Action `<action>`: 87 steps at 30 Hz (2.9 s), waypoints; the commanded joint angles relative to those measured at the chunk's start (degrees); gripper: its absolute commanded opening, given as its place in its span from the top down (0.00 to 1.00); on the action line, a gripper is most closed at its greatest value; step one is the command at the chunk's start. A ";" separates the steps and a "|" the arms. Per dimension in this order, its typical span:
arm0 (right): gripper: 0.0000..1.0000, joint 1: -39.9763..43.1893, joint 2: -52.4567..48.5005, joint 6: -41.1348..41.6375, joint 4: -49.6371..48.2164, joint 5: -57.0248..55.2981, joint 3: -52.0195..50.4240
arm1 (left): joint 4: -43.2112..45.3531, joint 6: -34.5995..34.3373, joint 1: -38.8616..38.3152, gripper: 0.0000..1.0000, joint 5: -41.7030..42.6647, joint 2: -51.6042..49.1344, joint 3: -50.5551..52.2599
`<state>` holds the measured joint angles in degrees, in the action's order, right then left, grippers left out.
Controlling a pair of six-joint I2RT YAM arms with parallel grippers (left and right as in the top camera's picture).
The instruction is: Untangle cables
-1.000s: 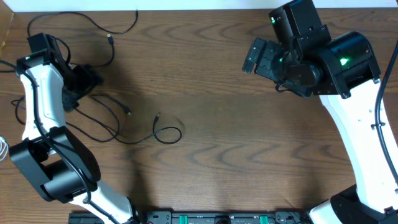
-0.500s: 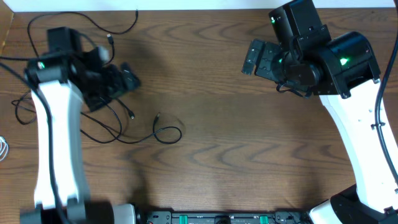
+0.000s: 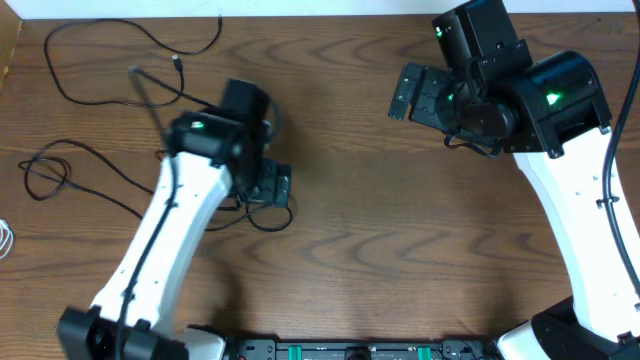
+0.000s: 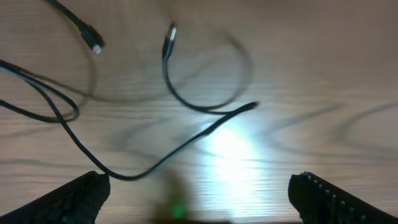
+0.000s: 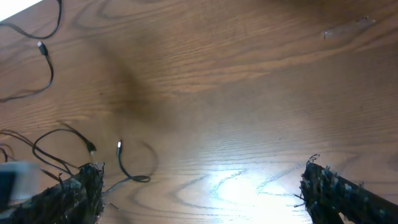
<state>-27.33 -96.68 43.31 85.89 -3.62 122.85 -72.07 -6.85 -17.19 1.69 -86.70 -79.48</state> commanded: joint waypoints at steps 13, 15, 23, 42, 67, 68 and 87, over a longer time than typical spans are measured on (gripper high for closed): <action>0.01 -0.52 -0.09 -0.74 -0.33 -0.28 -0.28 | 0.42 10.05 -2.82 0.20 -7.39 -17.31 1.81; 0.01 -0.52 -0.09 -0.74 -0.48 -0.28 -0.28 | 1.81 10.03 -2.82 0.20 -7.37 -18.29 1.81; 0.01 -0.52 -0.09 -0.74 -0.70 -0.28 -0.28 | 3.80 9.60 -2.69 0.64 -7.32 -18.47 0.74; 0.01 -0.52 -0.09 -0.57 -0.85 -0.28 -0.28 | 9.90 -13.92 15.41 0.92 -7.28 1.33 -10.84; 0.01 -0.52 -0.09 -0.55 -2.34 2.71 -0.28 | 15.02 -34.07 42.66 0.53 2.36 -17.55 -9.92; 0.01 -0.52 -0.09 -0.55 -2.34 2.71 -0.28 | 15.72 -33.62 42.86 0.52 4.42 -17.62 -9.92; 0.01 -0.52 -0.09 -2.23 -2.54 2.29 -0.31 | -0.92 -10.88 36.02 0.06 16.90 -6.21 -10.80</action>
<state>-27.33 -96.68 41.91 83.64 -1.04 122.83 -69.23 -22.48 22.52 20.88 -93.03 -90.35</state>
